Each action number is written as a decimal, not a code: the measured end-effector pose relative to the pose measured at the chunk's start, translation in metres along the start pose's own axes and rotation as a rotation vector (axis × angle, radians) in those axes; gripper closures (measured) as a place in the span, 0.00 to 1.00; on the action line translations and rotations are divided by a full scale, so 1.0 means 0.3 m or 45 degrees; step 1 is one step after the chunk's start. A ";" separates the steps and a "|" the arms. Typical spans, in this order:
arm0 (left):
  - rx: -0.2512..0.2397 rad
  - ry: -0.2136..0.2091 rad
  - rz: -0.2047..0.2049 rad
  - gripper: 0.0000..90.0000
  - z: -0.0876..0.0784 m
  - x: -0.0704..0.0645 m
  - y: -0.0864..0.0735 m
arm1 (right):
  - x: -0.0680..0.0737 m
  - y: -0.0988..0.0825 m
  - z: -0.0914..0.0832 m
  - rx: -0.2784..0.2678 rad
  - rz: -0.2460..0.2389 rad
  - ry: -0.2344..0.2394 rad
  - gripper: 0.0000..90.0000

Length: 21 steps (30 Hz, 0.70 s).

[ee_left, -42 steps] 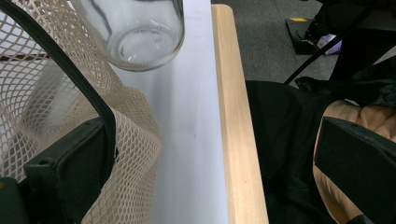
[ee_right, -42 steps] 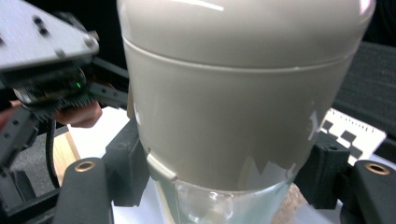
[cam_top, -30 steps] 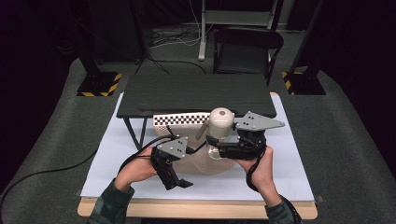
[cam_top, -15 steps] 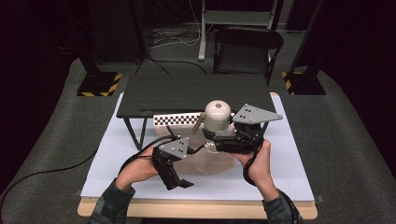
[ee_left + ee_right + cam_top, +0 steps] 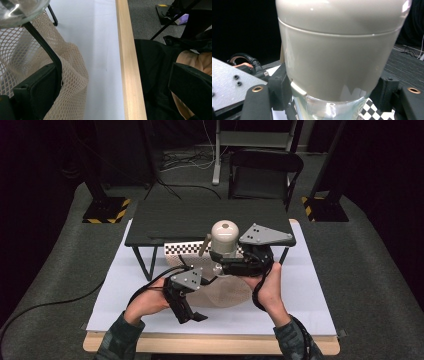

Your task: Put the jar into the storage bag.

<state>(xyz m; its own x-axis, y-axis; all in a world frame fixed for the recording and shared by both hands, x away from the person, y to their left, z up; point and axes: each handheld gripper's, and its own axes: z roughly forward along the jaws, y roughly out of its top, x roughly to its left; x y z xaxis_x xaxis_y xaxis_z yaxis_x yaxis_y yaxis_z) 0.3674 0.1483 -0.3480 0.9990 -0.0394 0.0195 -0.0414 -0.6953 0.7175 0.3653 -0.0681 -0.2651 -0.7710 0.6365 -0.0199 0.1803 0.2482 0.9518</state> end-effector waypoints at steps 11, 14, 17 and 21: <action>-0.019 -0.002 0.012 0.00 -0.006 -0.002 0.001 | -0.003 0.004 0.091 0.026 -0.010 0.005 0.33; -0.018 -0.003 0.013 0.00 -0.005 -0.002 0.000 | -0.004 -0.002 0.119 0.040 -0.005 0.011 0.33; -0.026 -0.003 0.014 0.00 -0.010 -0.003 0.000 | -0.007 -0.013 0.145 0.059 0.001 0.014 0.33; -0.031 -0.003 0.021 0.00 -0.016 -0.004 0.001 | -0.015 -0.040 0.173 0.088 0.023 0.020 0.33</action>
<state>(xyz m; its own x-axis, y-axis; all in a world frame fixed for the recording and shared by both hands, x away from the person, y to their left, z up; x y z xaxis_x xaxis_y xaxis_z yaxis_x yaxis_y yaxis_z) 0.3662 0.1514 -0.3445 0.9982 -0.0523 0.0301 -0.0576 -0.6766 0.7341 0.3982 -0.0361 -0.2924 -0.7768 0.6298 0.0021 0.2353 0.2871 0.9286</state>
